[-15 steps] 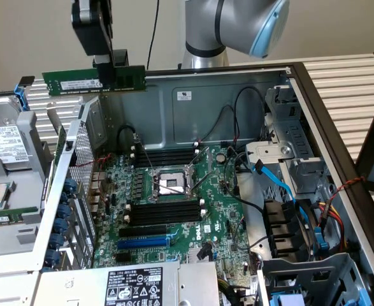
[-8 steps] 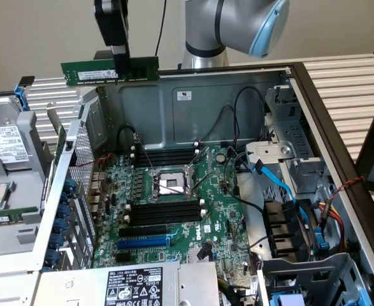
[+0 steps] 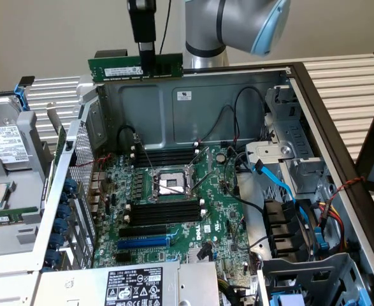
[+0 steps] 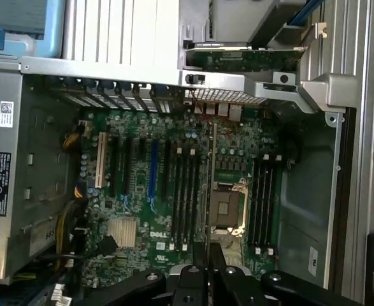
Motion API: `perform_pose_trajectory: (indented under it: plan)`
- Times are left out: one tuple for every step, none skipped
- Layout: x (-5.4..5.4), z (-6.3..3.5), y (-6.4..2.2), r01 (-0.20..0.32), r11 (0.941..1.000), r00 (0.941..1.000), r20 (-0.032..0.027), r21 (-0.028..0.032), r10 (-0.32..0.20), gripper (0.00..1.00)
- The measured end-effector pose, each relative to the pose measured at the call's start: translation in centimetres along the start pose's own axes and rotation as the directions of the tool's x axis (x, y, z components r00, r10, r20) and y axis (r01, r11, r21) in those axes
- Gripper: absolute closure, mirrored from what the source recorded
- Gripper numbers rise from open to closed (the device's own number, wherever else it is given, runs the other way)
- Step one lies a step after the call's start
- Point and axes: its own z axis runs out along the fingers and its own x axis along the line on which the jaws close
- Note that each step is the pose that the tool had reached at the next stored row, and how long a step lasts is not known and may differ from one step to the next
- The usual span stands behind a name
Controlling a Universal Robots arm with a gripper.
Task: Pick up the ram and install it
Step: 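Pick up the ram and move it above insertion slot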
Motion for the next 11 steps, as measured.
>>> perform_pose_trajectory:
  plan:
    - [-0.1, 0.03, -0.30, 0.000, 1.0000, 1.0000, 0.0001, 0.0000, 0.000, 0.86]
    - [-0.2, 0.07, -0.59, 0.000, 1.0000, 1.0000, 0.0001, 0.0000, 0.000, 0.86]
    - [-0.2, 0.13, -0.78, 0.000, 1.0000, 1.0000, 0.0003, 0.0001, 0.000, 0.86]
    - [-0.3, 0.21, -0.91, 0.000, 1.0000, 1.0000, 0.0003, 0.0002, 0.000, 0.86]
    - [-0.3, 0.29, -1.01, 0.000, 1.0000, 1.0000, 0.0005, 0.0002, 0.000, 0.86]
    - [-0.4, 0.38, -1.12, 0.000, 1.0000, 1.0000, 0.0010, 0.0003, 0.000, 0.86]
    - [-0.4, 0.48, -1.19, 0.000, 1.0000, 1.0000, 0.0014, 0.0002, 0.000, 0.86]
    - [-0.5, 0.62, -1.28, 0.000, 1.0000, 1.0000, 0.0021, 0.0004, 0.000, 0.86]
    - [-0.6, 0.76, -1.36, 0.000, 1.0000, 1.0000, 0.0027, 0.0004, 0.000, 0.86]
    - [-0.7, 0.91, -1.42, 0.000, 1.0000, 1.0000, 0.0033, 0.0003, 0.000, 0.86]
    - [-0.8, 1.05, -1.47, 0.000, 1.0000, 1.0000, 0.0042, 0.0004, 0.000, 0.86]
